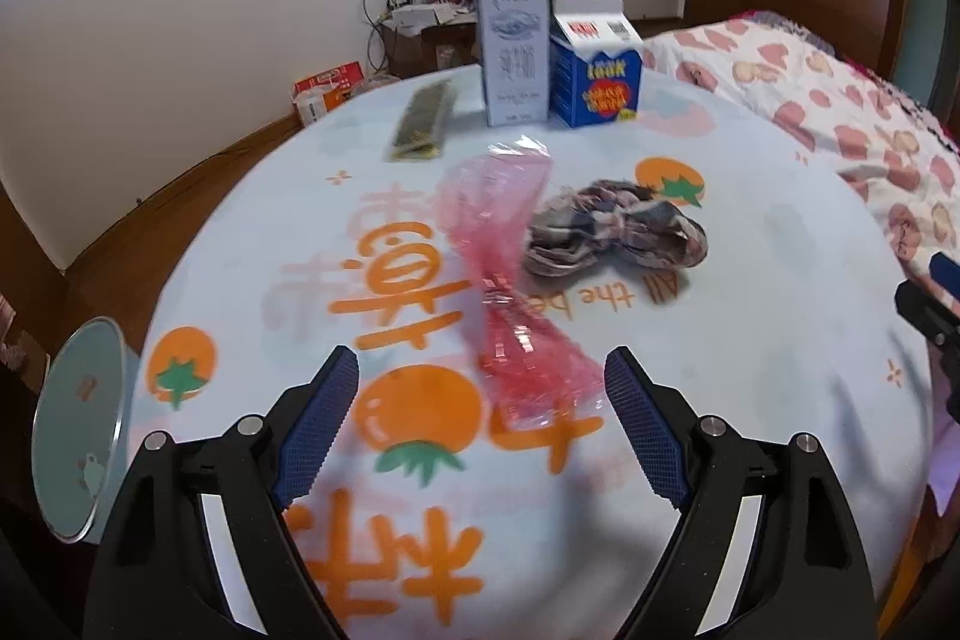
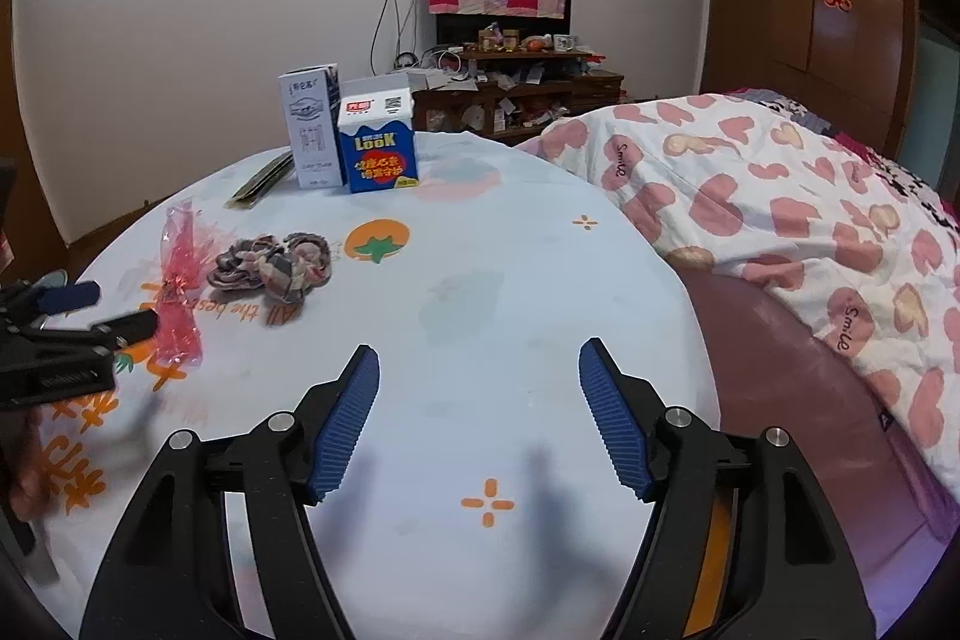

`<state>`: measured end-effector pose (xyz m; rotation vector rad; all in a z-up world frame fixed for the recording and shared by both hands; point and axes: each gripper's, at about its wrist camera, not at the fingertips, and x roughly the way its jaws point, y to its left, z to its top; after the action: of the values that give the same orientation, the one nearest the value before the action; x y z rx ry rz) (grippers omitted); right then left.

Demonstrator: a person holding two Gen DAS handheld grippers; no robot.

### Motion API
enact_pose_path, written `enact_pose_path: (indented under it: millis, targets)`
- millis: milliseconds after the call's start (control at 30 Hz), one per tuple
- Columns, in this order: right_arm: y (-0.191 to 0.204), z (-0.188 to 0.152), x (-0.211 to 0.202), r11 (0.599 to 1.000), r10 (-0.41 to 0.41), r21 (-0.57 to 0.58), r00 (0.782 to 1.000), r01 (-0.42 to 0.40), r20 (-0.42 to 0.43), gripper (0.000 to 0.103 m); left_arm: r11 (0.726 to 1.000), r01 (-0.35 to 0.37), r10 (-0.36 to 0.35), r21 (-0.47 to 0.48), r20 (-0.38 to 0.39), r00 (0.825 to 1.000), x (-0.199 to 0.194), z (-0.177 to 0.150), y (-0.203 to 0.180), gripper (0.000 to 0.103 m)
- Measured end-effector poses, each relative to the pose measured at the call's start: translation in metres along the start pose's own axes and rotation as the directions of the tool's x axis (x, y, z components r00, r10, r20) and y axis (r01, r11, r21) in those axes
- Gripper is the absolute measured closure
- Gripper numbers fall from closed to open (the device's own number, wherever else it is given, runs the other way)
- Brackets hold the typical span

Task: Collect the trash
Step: 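Move both open grippers back over the table toward the remaining trash, then grasp the pink plastic bag with the left gripper while the right grasps the plaid cloth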

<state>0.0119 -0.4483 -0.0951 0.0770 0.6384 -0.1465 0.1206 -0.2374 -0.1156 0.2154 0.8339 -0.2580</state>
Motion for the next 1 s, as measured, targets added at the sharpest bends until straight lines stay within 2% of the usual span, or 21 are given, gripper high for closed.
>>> enact_pose_path:
  millis: [100, 133, 233, 333, 533, 667, 933, 967, 1000]
  targets:
    - [-0.001, 0.001, 0.004, 1.000, 0.004, 0.016, 1.000, -0.004, 0.001, 0.034, 1.000, 0.008, -0.008, -0.001, -0.037, 0.999, 0.011, 0.001, -0.003, 0.022]
    - [-0.002, 0.001, 0.005, 1.000, 0.008, 0.020, 1.000, -0.008, 0.002, 0.034, 1.000, 0.005, -0.005, 0.002, -0.044, 0.999, 0.015, 0.001, -0.003, 0.028]
    - [0.000, 0.004, 0.005, 1.000, 0.019, 0.023, 1.000, -0.019, 0.009, 0.034, 0.999, 0.052, -0.052, 0.006, -0.067, 0.996, 0.019, -0.001, -0.002, 0.065]
    - [0.006, 0.013, 0.007, 0.998, 0.051, 0.024, 0.998, -0.052, 0.020, 0.033, 0.996, 0.079, -0.078, 0.029, -0.061, 0.995, 0.015, -0.002, 0.001, 0.074]
    - [0.046, 0.041, 0.030, 0.991, 0.128, -0.025, 0.992, -0.128, -0.008, 0.033, 0.996, 0.082, -0.081, 0.036, -0.017, 0.997, -0.008, -0.004, 0.029, 0.078]
    - [0.078, 0.053, 0.060, 0.982, 0.173, -0.062, 0.982, -0.178, -0.082, 0.033, 0.998, 0.058, -0.058, 0.011, 0.005, 0.998, -0.020, -0.004, 0.058, 0.078]
    - [0.106, 0.057, 0.110, 0.974, 0.171, -0.113, 0.965, -0.196, -0.199, 0.034, 0.999, 0.031, -0.031, -0.040, 0.004, 1.000, -0.021, -0.010, 0.099, 0.078]
    - [0.110, 0.056, 0.114, 0.971, 0.172, -0.129, 0.963, -0.201, -0.209, 0.037, 0.998, 0.032, -0.032, -0.045, 0.000, 0.999, -0.020, -0.011, 0.102, 0.078]
    - [0.112, 0.056, 0.117, 0.969, 0.173, -0.137, 0.960, -0.206, -0.222, 0.051, 0.998, 0.033, -0.033, -0.049, -0.001, 0.999, -0.020, -0.012, 0.104, 0.078]
